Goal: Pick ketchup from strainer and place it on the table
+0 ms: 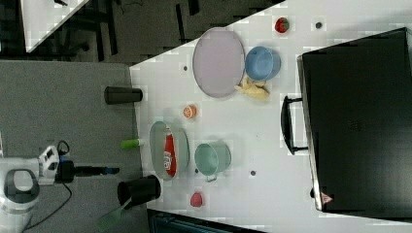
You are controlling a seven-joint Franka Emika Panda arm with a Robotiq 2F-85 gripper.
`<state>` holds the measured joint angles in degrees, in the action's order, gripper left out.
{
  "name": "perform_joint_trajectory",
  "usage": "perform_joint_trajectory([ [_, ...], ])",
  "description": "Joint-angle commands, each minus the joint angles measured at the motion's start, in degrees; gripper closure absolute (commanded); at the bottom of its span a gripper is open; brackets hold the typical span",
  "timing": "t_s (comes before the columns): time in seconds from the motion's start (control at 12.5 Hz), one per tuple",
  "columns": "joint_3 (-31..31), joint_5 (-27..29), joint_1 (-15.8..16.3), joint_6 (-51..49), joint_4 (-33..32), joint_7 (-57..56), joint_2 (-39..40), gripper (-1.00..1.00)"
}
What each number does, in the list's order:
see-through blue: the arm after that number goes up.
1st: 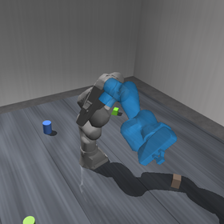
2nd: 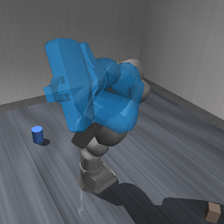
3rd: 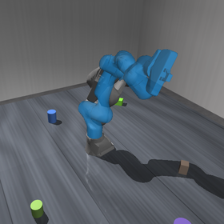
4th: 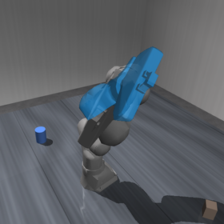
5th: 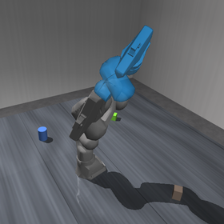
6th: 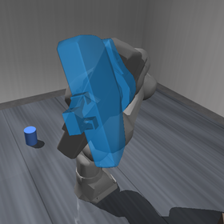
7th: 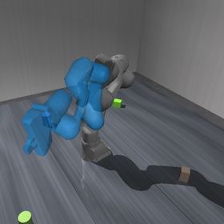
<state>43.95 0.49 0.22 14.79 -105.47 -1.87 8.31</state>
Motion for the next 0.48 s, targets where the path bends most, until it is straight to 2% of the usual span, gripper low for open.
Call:
perform_joint_trajectory([
  [0.08, -0.9, -1.1, 0.4, 8.6, -4.9, 7.5, 3.8, -1.00],
  [0.48, -1.0, -7.5, 1.4, 29.3, -16.7, 9.4, 9.0, -1.00],
])
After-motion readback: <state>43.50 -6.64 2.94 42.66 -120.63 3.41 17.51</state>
